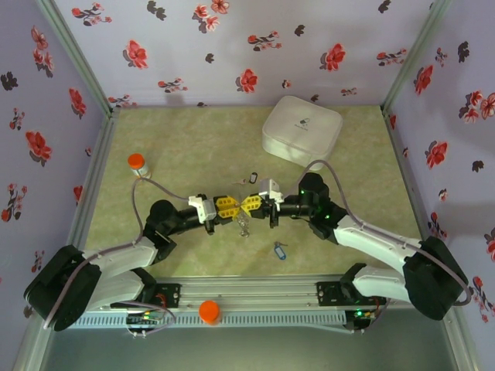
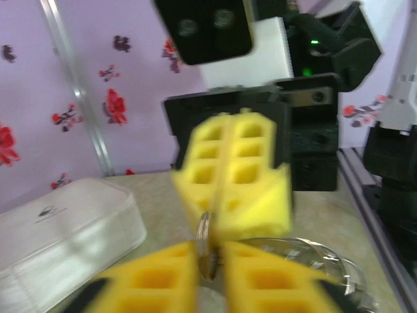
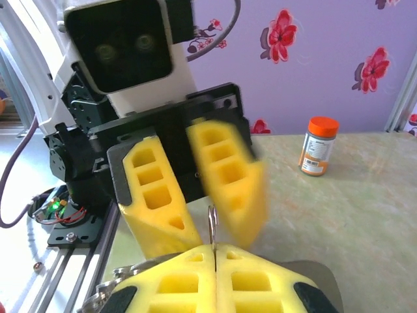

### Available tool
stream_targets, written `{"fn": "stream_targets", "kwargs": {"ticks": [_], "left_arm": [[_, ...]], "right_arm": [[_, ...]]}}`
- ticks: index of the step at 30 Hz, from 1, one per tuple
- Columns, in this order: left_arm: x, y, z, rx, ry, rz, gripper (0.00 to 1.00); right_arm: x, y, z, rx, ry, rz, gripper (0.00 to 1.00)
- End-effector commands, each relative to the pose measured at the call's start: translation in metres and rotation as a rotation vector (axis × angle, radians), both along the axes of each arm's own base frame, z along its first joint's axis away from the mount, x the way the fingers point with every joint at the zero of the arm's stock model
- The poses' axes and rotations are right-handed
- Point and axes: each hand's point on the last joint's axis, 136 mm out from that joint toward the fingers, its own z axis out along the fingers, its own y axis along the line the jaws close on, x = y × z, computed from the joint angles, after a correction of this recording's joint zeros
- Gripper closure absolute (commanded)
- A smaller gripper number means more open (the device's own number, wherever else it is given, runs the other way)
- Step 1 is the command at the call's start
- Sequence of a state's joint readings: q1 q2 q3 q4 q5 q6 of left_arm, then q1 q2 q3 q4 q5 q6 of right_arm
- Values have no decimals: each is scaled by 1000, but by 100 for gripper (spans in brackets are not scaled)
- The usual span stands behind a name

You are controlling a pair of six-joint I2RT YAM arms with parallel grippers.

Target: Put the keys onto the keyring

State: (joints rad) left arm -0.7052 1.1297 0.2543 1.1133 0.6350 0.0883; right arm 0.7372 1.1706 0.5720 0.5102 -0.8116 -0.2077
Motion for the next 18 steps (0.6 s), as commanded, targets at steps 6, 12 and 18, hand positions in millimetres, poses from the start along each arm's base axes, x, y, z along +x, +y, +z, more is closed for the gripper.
{"fn": "stream_targets", "kwargs": {"ticks": [6, 12, 18], "left_arm": [[18, 13, 5, 219, -42, 165, 53], [10, 23, -11, 368, 35, 162, 57], [-2, 13, -21, 416, 68, 103, 62]], "right_arm": [[3, -10, 1, -255, -139, -67, 100], [9, -19, -13, -478, -227, -123, 100], [14, -14, -10, -542, -267, -142, 100]]}}
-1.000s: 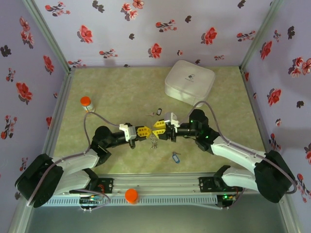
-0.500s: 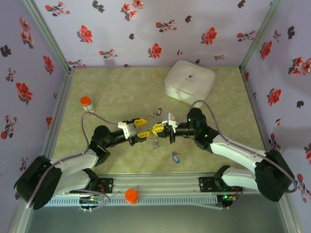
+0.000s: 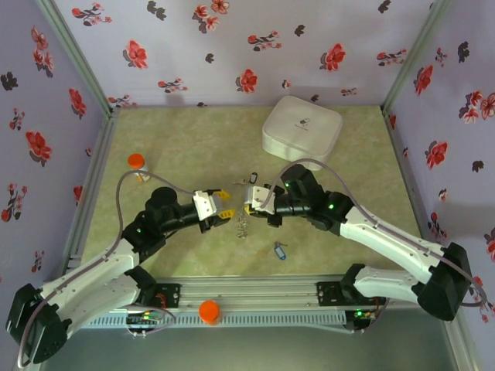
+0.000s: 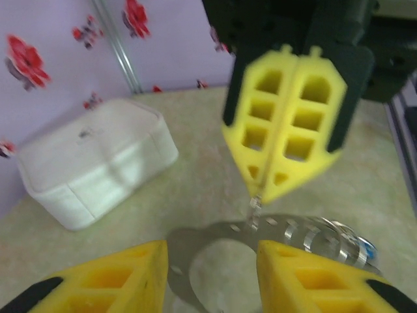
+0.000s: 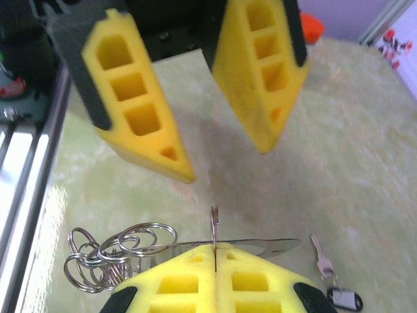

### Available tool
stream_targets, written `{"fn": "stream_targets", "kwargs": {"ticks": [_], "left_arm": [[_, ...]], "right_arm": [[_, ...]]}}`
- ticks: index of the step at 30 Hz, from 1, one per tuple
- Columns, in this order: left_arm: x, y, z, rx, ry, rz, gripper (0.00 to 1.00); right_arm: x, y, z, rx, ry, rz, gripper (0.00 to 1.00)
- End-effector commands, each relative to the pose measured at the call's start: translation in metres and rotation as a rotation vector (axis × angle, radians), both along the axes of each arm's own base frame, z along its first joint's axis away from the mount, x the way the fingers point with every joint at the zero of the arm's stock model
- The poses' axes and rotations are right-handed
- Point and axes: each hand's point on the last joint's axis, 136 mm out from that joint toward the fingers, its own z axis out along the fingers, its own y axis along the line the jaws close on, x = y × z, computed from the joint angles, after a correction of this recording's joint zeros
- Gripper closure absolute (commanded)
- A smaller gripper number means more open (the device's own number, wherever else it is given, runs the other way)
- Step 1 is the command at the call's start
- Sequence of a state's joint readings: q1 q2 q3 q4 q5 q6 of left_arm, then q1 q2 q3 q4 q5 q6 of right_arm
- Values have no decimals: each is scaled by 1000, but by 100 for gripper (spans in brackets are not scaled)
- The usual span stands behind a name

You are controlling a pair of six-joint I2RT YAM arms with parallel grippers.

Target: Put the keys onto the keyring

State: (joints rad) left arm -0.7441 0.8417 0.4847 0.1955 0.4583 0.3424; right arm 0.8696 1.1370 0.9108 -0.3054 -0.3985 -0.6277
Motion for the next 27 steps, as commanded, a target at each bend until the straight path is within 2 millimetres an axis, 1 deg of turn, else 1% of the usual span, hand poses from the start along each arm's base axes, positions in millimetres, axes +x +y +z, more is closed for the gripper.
{"fn": "stream_targets", "kwargs": {"ticks": [1, 3, 6, 10, 12, 15, 17, 24, 25, 27], "left_arm": [[-5, -4, -12, 73, 33, -27, 64], [-7, -8, -12, 75, 47, -50, 68], [-8, -12, -14, 79, 65, -70, 69], [-7, -11, -20, 105, 56, -67, 70], [-6, -10, -24, 124, 56, -64, 75], [-5, -11, -28, 136, 66, -66, 77], [-5, -13, -28, 125, 62, -67, 80], [-7, -16, -21, 87, 50, -89, 82], [-8, -17, -20, 81, 50, -93, 84], [-9, -17, -19, 77, 47, -97, 93]], "right_arm": [[9, -1, 2, -86, -59, -26, 100], [9, 2, -2, -109, -58, -16, 100], [9, 9, -3, -117, -56, -4, 100], [3, 14, -6, -148, -55, 28, 100], [1, 16, -5, -149, -54, 41, 100], [-1, 21, -6, -136, -48, 53, 100], [-2, 24, -9, -133, -41, 56, 100], [-2, 29, -11, -116, -34, 48, 100], [-3, 30, -11, -112, -34, 47, 100], [-3, 31, -9, -102, -32, 50, 100]]}}
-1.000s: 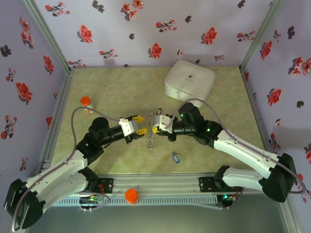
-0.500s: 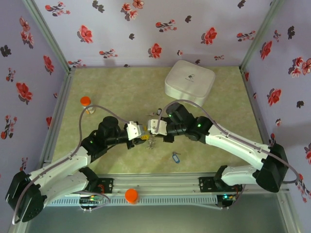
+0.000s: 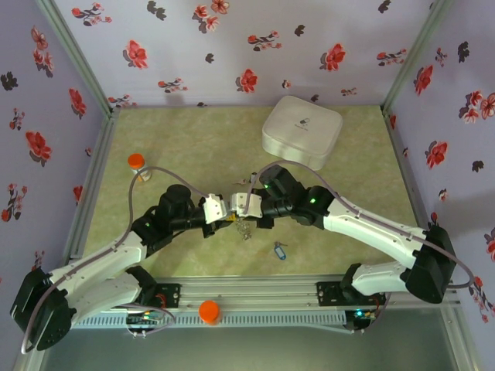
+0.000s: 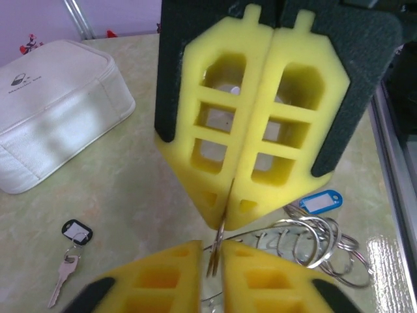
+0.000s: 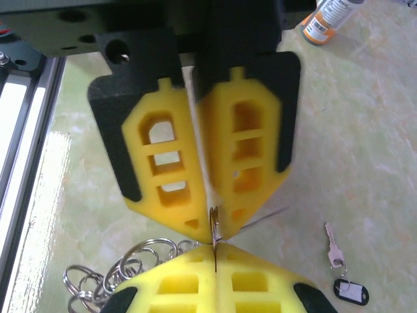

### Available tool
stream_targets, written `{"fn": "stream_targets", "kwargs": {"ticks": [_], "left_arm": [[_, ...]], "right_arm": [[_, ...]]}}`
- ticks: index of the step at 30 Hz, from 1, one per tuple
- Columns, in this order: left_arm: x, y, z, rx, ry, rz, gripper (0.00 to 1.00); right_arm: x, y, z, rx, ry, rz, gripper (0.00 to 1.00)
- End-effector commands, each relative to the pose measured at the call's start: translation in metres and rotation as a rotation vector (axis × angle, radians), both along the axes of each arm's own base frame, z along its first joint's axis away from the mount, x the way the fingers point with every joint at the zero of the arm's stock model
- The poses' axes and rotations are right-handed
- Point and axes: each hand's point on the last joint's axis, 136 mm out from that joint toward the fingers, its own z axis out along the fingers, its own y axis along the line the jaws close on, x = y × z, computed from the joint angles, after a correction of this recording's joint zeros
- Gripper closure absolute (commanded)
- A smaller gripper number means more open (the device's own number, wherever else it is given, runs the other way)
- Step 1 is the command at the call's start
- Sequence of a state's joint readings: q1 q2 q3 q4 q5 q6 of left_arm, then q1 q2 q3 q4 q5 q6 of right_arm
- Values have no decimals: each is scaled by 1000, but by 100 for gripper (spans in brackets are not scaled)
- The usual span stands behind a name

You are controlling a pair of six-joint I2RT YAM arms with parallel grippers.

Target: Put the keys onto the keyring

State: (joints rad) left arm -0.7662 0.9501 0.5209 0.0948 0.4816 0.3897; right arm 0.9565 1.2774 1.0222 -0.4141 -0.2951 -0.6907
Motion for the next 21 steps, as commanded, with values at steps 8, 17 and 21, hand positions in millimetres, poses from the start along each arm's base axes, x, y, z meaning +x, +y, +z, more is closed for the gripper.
{"fn": "stream_targets", "kwargs": {"ticks": [8, 17, 21], "left_arm": [[-9, -5, 32, -153, -87, -44, 100], [-17, -5, 43, -291, -142, -74, 100], [-18, -5, 44, -309, -145, -74, 100]], "right_arm": [[-1, -13, 47, 390, 105, 1, 64], [-6, -23, 35, 483, 139, 18, 74], [-10, -18, 36, 486, 141, 44, 73]]}}
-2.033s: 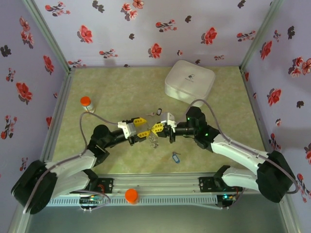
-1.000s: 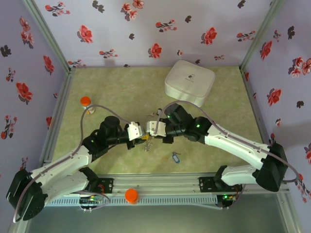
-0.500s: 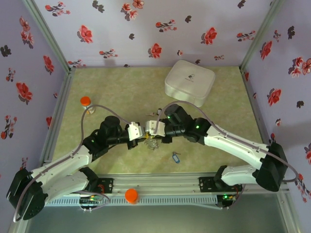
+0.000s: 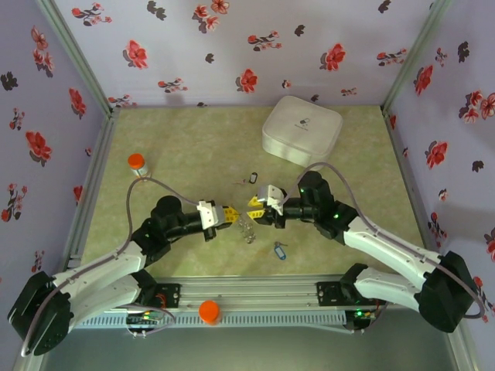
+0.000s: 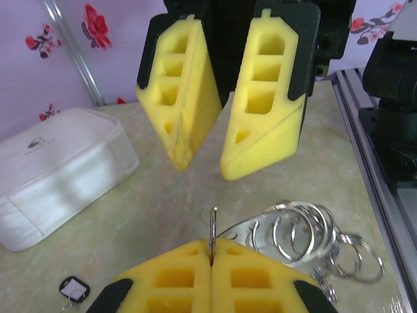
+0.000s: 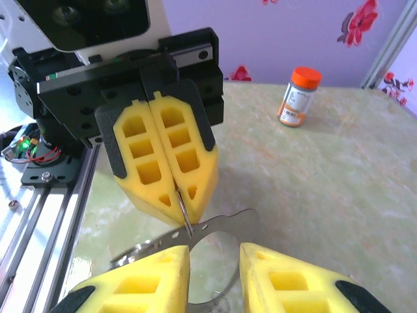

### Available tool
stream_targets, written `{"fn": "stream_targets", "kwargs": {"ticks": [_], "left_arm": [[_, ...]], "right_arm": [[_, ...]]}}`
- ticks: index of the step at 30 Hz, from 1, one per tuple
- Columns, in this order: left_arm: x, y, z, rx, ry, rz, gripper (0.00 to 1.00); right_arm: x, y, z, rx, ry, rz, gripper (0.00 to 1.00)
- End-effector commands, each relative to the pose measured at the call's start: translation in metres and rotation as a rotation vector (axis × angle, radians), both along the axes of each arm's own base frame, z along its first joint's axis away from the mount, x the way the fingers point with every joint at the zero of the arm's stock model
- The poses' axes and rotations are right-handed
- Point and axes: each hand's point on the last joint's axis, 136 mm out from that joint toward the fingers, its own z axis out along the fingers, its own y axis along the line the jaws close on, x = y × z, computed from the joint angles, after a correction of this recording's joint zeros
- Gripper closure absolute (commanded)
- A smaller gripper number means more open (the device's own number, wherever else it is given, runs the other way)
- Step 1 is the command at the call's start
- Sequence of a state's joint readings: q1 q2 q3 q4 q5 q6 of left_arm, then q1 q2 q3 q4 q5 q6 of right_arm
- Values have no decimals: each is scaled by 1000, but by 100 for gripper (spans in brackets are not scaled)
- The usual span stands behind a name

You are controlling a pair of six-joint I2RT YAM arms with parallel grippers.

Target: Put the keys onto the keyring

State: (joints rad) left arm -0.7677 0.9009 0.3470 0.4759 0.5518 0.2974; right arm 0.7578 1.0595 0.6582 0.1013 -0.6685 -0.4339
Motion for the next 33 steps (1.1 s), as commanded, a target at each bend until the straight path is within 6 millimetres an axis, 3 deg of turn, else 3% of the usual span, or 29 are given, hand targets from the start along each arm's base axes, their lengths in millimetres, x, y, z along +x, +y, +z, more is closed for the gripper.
{"fn": "stream_targets", "kwargs": {"ticks": [1, 9, 15, 20, 25, 33], "left_arm": [[-5, -2, 26, -93, -63, -26, 100], [-5, -2, 32, -118, -76, -27, 100], [-5, -2, 23, -84, -62, -27, 100], [-6, -2, 22, -71, -63, -29, 100], [-7, -1, 20, -58, -72, -32, 100], [-7, -1, 19, -30, -79, -35, 100]], "right_arm": [[-8, 8, 10, 46, -9, 52, 73], [-12, 18, 8, 36, 4, 94, 80], [-12, 20, 11, 41, 0, 101, 83], [0, 18, 10, 19, -29, 28, 76], [-1, 17, 8, 8, -23, 33, 72], [-14, 22, 12, 31, 4, 110, 82]]}}
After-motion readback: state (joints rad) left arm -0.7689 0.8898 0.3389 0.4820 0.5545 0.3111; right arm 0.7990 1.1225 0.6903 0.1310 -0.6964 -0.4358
